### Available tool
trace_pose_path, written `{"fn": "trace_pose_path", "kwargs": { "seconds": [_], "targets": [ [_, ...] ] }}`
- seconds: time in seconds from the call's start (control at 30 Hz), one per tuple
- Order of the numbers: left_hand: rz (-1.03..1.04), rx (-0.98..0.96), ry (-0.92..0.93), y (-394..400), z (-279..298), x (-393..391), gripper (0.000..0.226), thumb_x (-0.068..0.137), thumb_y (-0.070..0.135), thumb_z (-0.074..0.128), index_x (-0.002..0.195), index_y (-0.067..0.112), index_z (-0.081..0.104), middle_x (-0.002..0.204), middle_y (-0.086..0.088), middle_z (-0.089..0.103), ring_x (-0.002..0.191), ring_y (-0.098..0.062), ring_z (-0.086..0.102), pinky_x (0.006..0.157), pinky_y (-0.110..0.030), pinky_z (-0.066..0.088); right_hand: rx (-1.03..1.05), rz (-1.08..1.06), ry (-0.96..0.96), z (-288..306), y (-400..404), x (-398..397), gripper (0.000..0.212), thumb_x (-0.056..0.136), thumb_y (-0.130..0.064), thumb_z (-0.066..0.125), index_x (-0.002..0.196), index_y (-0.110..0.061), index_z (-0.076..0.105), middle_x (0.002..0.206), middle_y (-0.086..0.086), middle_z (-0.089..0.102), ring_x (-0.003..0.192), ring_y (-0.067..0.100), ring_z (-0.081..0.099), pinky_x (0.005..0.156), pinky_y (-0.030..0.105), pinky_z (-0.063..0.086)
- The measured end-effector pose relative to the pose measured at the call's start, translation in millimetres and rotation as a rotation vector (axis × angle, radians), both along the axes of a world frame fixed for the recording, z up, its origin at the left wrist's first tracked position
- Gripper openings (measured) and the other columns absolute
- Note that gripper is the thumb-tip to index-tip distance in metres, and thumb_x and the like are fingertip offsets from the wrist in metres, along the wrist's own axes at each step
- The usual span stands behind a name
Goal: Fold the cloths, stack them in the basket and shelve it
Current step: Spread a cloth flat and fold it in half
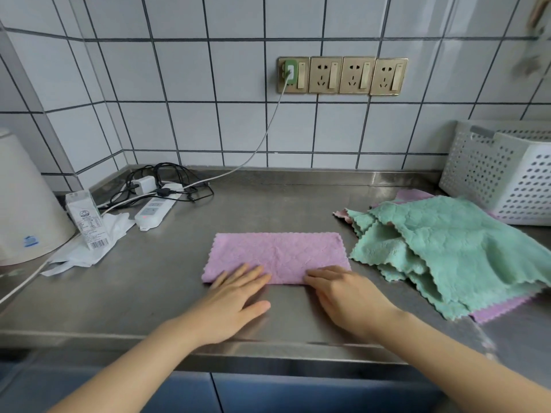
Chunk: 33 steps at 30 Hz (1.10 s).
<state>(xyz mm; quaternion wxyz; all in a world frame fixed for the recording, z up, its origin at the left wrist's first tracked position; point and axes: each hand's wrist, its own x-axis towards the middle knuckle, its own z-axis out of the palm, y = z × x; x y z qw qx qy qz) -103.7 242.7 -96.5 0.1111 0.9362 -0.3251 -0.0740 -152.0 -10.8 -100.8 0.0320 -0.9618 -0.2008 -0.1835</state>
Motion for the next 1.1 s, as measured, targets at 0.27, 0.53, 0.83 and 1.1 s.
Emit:
{"fn": "trace_pose_path", "kwargs": {
  "seconds": [0.27, 0.53, 0.83, 1.1],
  "targets": [
    [0.202, 0.020, -0.012, 41.7, 3.7, -6.0, 0.120, 0.055, 0.092, -0.011, 0.152, 0.024, 0.011, 0.156, 0.015, -0.003, 0.145, -0.004, -0.005, 0.118, -0.031, 0.002, 0.027, -0.111, -0.018, -2.5, -40.2, -9.7, 0.017, 0.080, -0.005, 0.058, 0.093, -0.012, 0.067, 0.090, 0.004, 0.068, 0.084, 0.027, 0.065, 0.067, 0.034, 0.055],
    [0.139, -0.158, -0.007, -15.9, 12.8, -23.8, 0.061, 0.096, 0.046, 0.041, 0.150, 0.029, 0.018, 0.159, 0.009, 0.012, 0.146, -0.010, 0.004, 0.117, -0.027, 0.006, -0.151, -0.146, -0.161, 16.6, -27.9, -5.3, 0.018, 0.063, -0.008, 0.069, 0.063, -0.016, 0.053, 0.060, 0.000, 0.054, 0.055, 0.024, 0.052, 0.046, 0.031, 0.040],
    [-0.022, -0.142, -0.104, -62.7, -5.2, -27.3, 0.058, 0.096, 0.015, 0.042, 0.145, 0.040, 0.026, 0.155, 0.017, 0.021, 0.147, -0.015, 0.009, 0.118, -0.036, 0.007, 0.215, 0.343, 0.085, 46.5, 14.6, -70.1, 0.007, 0.094, -0.020, 0.056, 0.092, -0.024, 0.061, 0.077, -0.007, 0.057, 0.071, 0.013, 0.050, 0.067, 0.020, 0.042],
    [-0.049, -0.523, 0.290, -24.9, 19.9, -34.4, 0.048, 0.100, 0.029, 0.039, 0.099, 0.077, 0.047, 0.108, 0.042, 0.057, 0.107, 0.016, 0.052, 0.086, -0.002, 0.035, 0.455, -0.187, 0.190, 19.0, -60.5, -32.3, 0.050, 0.086, -0.008, 0.062, 0.133, -0.022, 0.050, 0.127, -0.002, 0.057, 0.113, 0.011, 0.057, 0.098, 0.020, 0.041]
  ]
}}
